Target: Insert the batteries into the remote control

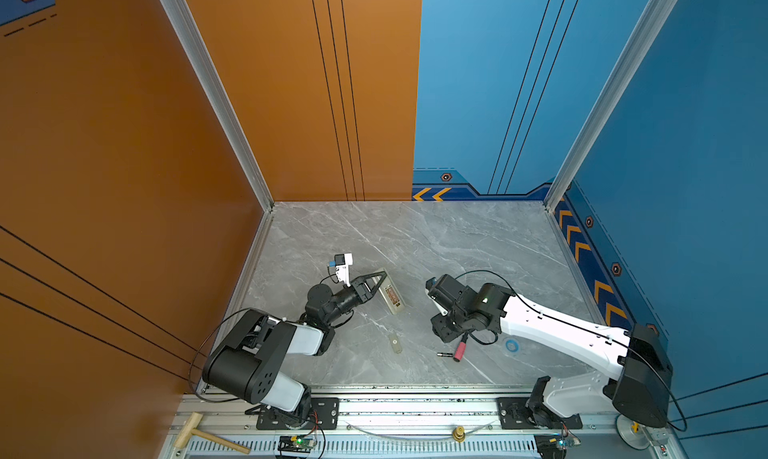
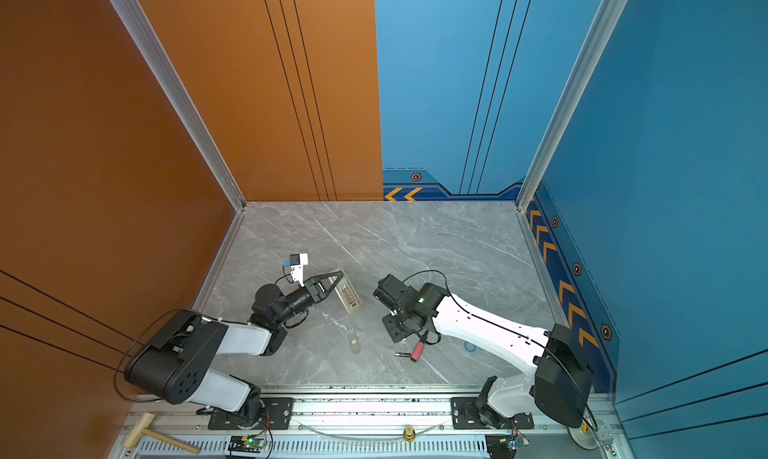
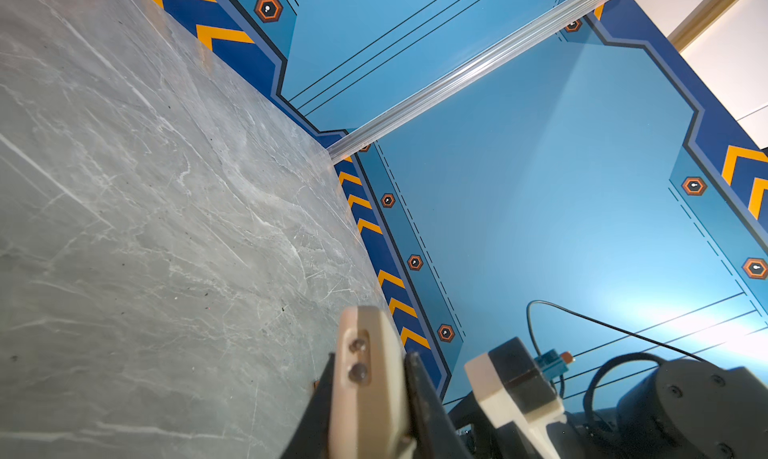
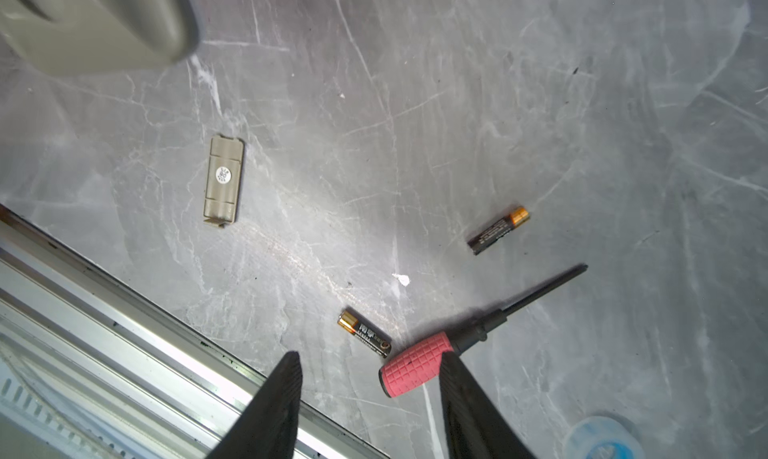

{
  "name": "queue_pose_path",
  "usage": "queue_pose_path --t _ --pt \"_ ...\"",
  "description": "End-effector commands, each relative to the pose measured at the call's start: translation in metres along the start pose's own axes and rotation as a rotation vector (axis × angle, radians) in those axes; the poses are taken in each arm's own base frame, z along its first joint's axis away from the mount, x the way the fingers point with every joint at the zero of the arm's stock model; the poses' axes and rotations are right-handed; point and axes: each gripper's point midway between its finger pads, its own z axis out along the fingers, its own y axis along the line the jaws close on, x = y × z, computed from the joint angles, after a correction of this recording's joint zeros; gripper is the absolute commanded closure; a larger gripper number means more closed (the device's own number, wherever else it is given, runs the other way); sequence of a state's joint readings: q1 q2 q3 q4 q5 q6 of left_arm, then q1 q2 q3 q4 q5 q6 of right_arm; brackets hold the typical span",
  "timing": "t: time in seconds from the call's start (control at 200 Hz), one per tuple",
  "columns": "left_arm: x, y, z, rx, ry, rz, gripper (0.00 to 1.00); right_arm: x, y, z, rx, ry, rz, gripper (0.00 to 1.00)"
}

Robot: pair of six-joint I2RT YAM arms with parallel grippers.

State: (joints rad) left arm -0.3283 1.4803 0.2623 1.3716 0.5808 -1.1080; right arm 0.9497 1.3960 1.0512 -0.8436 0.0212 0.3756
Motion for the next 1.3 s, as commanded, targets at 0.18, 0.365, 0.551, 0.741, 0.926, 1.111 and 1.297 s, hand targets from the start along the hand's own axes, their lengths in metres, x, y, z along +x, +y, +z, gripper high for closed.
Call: queue_pose_path --t 0.18,0.365,0.551,0.741,0.926,1.111,1.297 --pt "0.001 -0.021 -0.012 0.053 0.016 0.027 1.0 0.038 0.004 0.029 0.053 0.202 -0.083 0.5" --pt "0.003 -0.026 -0.016 0.04 0.024 0.048 1.0 0.044 0.001 0.033 0.066 0.218 -0.087 0.51" --pt "0.004 -0.024 -0.021 0.0 0.024 0.058 1.0 0.051 0.002 0.04 0.046 0.231 -0.091 0.53" --pt "0.003 -0.015 -0.029 -0.102 0.038 0.059 1.0 0.057 0.006 0.044 0.036 0.255 -0.121 0.56" --pt "-0.002 -0.017 -0.039 -0.158 0.025 0.08 1.0 0.058 0.008 0.051 0.053 0.273 -0.157 0.57" --pt "-0.004 -0.018 -0.045 -0.171 0.023 0.073 1.0 0.055 0.01 0.059 0.067 0.29 -0.183 0.57" --pt "-0.006 -0.019 -0.046 -0.164 0.021 0.068 1.0 0.051 0.011 0.065 0.072 0.289 -0.194 0.57"
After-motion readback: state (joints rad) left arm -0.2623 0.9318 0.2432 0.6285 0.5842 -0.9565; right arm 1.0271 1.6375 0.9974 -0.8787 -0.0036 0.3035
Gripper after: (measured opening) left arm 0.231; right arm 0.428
